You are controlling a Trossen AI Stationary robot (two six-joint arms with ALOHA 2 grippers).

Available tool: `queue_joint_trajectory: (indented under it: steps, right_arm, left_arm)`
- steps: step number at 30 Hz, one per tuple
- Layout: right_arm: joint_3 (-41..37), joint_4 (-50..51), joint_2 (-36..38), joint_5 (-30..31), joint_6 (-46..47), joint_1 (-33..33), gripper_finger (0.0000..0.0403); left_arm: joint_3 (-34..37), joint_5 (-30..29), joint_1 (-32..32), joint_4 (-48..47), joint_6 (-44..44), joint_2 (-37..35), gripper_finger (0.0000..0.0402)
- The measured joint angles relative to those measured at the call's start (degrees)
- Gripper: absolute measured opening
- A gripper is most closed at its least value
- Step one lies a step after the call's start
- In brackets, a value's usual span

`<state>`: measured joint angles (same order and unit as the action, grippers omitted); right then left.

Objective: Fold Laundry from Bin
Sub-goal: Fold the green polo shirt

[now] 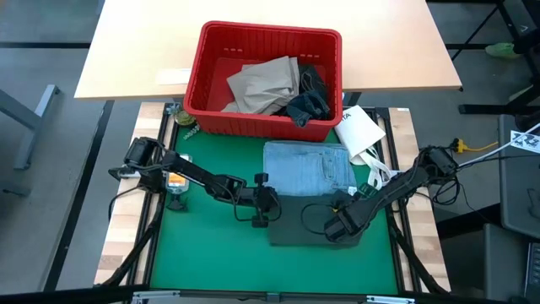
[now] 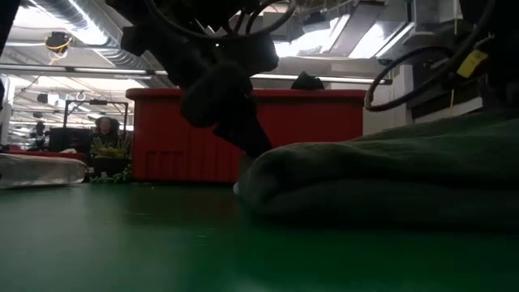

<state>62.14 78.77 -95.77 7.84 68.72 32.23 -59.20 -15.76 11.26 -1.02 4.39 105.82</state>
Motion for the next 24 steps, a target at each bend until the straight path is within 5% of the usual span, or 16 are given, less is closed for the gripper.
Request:
queue_joint_trajectory:
  steps: [14,24]
  right_arm:
    - [20.03,10.33,0.00,6.03,-3.68,5.04,0.0147]
    - [17.90,-11.30,0.00,12.47,2.69,18.06,0.0147]
  left_arm:
    - [0.04,0.16,2.64,-2.54,0.00,-9.57,0.0069]
    - [0.11,0.40,8.29,-1.79,0.78,-9.32,0.0069]
